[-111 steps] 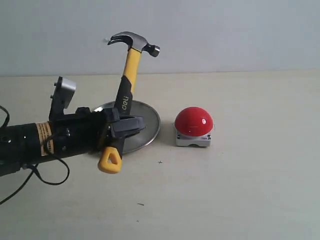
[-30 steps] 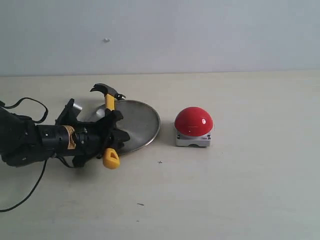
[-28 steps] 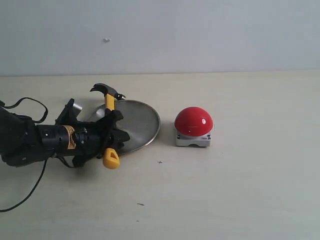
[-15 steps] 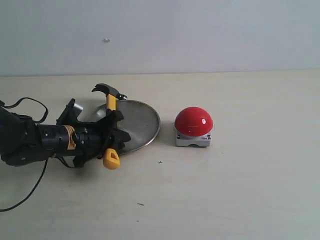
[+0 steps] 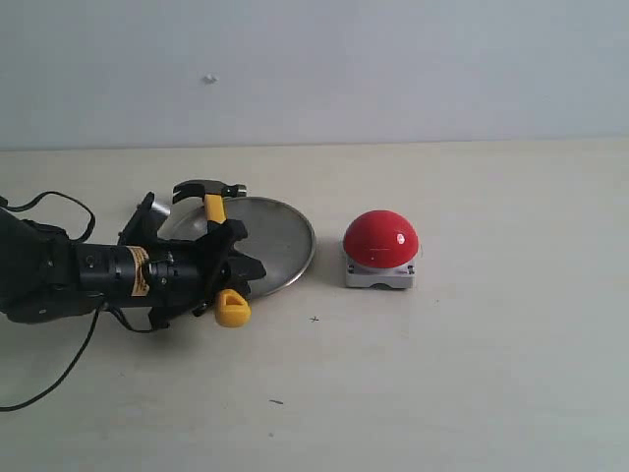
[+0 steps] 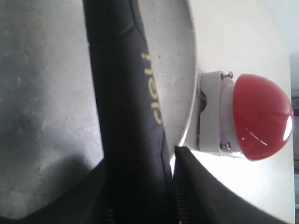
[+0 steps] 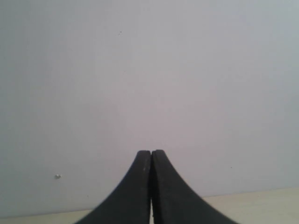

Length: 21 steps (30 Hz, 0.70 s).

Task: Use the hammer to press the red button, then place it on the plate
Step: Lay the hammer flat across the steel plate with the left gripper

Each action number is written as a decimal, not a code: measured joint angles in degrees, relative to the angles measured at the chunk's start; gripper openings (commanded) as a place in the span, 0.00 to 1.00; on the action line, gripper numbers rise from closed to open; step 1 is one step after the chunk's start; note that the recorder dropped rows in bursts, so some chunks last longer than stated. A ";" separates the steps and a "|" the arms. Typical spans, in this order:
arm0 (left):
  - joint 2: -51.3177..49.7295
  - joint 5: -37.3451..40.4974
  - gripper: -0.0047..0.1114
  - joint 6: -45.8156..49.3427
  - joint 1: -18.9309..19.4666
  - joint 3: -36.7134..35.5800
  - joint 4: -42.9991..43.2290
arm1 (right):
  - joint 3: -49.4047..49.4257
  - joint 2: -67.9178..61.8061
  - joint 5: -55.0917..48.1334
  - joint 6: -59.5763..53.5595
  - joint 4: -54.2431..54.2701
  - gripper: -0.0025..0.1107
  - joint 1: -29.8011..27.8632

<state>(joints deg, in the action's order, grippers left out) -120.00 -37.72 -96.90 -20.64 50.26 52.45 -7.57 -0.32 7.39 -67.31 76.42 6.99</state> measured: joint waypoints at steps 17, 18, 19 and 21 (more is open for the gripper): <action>0.50 0.78 0.35 -6.77 2.33 0.45 7.99 | 0.00 0.00 0.00 0.00 0.00 0.02 0.00; 0.50 0.78 0.35 -6.83 2.33 0.45 8.09 | 0.00 0.00 0.00 0.00 0.00 0.02 0.00; 0.50 0.78 0.35 -6.95 2.33 0.57 8.37 | 0.00 0.00 0.00 0.00 0.00 0.02 0.00; 0.50 0.78 0.35 -7.05 2.33 0.68 8.61 | 0.00 0.00 0.00 0.00 0.00 0.02 0.00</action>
<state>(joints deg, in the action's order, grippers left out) -119.50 -36.94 -103.95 -18.31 50.93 61.05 -7.57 -0.32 7.39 -67.31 76.42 6.99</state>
